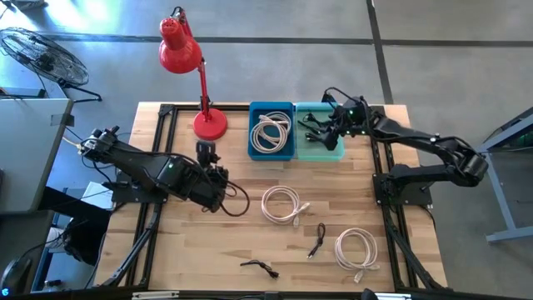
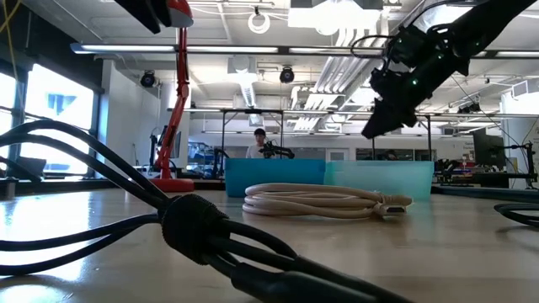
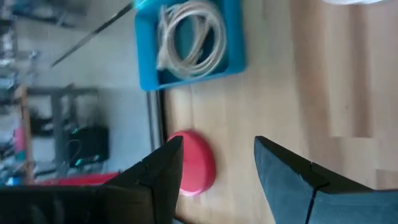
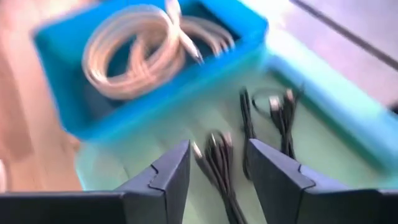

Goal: Pick & Place USB Port
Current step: Put the white charger cable into the blue bin

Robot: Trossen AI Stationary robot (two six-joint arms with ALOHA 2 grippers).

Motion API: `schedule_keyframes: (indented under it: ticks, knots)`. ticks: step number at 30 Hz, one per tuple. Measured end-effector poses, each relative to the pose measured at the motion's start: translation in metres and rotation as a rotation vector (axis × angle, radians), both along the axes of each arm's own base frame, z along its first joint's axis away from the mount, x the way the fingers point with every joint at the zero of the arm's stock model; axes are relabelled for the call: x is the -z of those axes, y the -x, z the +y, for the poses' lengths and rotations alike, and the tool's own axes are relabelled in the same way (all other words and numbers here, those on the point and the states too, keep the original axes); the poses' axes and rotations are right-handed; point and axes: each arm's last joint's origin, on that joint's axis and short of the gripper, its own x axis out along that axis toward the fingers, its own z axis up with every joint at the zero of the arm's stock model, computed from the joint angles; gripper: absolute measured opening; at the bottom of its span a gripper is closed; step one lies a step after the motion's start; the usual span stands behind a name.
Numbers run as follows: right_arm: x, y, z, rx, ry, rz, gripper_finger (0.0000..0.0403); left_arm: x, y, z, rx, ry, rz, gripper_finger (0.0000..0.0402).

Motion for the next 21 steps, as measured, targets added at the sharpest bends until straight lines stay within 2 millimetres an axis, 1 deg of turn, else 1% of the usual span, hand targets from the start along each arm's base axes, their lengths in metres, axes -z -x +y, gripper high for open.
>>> schedule_keyframes:
  ticks: [2, 5, 9, 13, 15, 18, 21]
  knots:
    - [-0.010, -0.003, -0.001, -0.049, 0.017, -0.053, 0.0151, 0.000, -0.004, -0.003, 0.064, 0.038, 0.017, 0.0191]
    - [-0.026, -0.006, 0.000, -0.138, 0.028, -0.140, 0.0152, -0.002, -0.013, -0.008, 0.174, 0.091, -0.004, 0.0191]
    - [-0.053, -0.007, 0.006, -0.301, 0.046, -0.273, 0.0153, -0.004, -0.027, -0.015, 0.317, 0.084, -0.047, 0.0191]
    - [-0.075, -0.003, 0.024, -0.495, 0.088, -0.376, 0.0154, -0.002, -0.039, -0.018, 0.462, 0.028, -0.005, 0.0191]
    - [-0.083, 0.000, 0.035, -0.570, 0.109, -0.413, 0.0154, 0.005, -0.044, -0.019, 0.544, 0.027, 0.075, 0.0191]
    - [-0.092, 0.005, 0.051, -0.622, 0.125, -0.437, 0.0154, 0.015, -0.055, -0.012, 0.602, 0.099, 0.141, 0.0191]
    - [-0.097, 0.008, 0.067, -0.669, 0.127, -0.443, 0.0154, 0.029, -0.071, 0.004, 0.613, 0.214, 0.180, 0.0191]
